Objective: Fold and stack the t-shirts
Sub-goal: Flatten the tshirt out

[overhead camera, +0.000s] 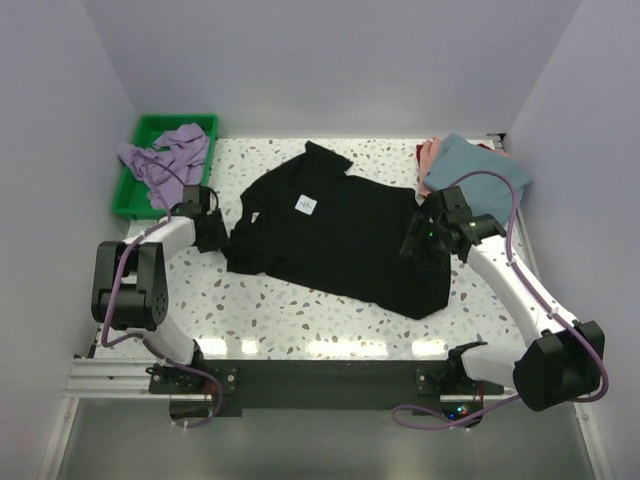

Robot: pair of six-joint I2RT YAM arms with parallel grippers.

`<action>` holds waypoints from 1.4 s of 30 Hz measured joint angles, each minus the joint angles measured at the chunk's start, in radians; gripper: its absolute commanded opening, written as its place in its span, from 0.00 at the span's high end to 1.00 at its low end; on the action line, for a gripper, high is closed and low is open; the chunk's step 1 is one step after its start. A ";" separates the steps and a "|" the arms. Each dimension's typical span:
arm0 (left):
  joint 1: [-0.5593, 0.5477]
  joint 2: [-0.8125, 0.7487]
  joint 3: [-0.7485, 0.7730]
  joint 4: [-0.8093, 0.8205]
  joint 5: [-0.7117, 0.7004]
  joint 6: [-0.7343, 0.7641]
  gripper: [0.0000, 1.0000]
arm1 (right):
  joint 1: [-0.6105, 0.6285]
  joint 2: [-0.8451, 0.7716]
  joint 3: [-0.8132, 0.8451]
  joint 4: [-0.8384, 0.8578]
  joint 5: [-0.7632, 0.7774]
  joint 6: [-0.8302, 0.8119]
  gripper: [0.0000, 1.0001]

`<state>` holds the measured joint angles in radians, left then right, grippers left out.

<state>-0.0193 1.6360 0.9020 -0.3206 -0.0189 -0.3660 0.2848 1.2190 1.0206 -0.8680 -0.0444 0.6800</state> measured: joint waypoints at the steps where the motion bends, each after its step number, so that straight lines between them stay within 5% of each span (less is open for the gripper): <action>1: 0.002 0.014 0.004 0.002 0.000 0.004 0.61 | 0.000 0.003 0.000 -0.001 0.000 0.000 0.40; 7: 0.006 0.028 0.016 0.027 0.003 0.029 0.60 | 0.000 0.002 0.000 -0.002 0.000 0.001 0.40; 10: 0.006 0.040 0.016 0.044 0.011 0.048 0.70 | 0.000 0.002 0.000 -0.004 0.000 0.003 0.40; 15: 0.008 0.044 0.001 0.086 0.054 0.062 1.00 | -0.002 -0.016 -0.012 -0.015 0.008 0.012 0.39; 24: 0.019 -0.008 -0.039 0.089 0.149 0.067 1.00 | -0.033 -0.070 -0.075 -0.082 0.090 0.016 0.33; 32: 0.145 -0.261 0.036 -0.002 0.196 0.055 1.00 | -0.127 -0.064 -0.151 -0.109 0.151 -0.011 0.32; 42: 0.189 -0.406 0.008 -0.029 0.217 0.041 1.00 | -0.160 0.029 -0.219 0.006 0.101 -0.043 0.37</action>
<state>0.1699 1.2301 0.9104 -0.3500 0.1978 -0.3252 0.1249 1.2476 0.8013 -0.8616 0.0570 0.6365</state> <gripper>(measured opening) 0.013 0.647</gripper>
